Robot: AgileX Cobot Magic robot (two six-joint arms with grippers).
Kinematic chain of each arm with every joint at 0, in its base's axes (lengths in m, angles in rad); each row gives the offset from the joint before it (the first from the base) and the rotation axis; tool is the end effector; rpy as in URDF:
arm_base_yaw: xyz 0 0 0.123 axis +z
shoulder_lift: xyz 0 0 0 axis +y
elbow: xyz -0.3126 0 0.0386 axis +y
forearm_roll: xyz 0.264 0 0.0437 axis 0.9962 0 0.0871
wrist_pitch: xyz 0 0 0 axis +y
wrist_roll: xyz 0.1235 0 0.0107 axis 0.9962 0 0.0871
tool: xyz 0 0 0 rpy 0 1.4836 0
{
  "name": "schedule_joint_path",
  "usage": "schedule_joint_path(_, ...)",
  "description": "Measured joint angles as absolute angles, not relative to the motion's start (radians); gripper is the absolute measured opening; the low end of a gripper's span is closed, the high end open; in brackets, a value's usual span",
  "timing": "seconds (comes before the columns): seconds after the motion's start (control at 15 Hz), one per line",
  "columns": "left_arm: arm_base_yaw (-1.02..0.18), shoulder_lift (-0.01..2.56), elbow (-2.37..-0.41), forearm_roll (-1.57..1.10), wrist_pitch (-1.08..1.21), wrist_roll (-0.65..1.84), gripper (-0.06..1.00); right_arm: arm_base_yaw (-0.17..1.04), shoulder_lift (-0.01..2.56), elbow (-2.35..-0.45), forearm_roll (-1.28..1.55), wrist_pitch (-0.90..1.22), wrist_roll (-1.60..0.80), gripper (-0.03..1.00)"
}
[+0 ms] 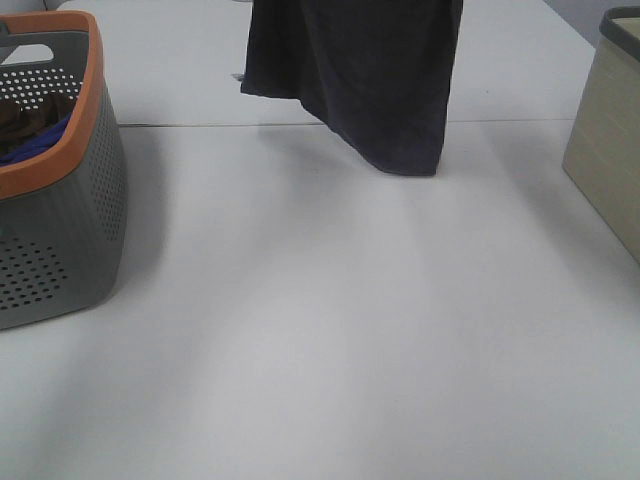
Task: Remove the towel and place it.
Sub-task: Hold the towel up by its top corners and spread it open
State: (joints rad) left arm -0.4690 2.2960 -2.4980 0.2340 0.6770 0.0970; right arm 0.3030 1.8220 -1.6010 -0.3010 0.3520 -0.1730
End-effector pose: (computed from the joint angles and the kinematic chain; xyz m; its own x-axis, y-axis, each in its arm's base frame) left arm 0.5435 -0.2552 0.3822 -0.2229 0.4202 -0.8796 0.4042 0.8609 0.3089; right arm 0.4735 0.1347 0.3449 -0.2964 -0.5521 -0.7793 -0.3794 0.8169 -0.4345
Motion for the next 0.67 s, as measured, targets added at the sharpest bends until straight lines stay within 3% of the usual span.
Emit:
schedule_joint_path(0.27, -0.403, 2.362, -2.498, 0.233, 0.575, 0.097, 0.0, 0.297, 1.965, -1.781, -0.377, 0.292, -0.173, 0.0)
schedule_joint_path(0.67, -0.39, 2.428, -2.498, 0.234, 0.377, 0.097, 0.0, 0.223, 2.04, -1.8, -0.402, 0.078, -0.173, 0.0)
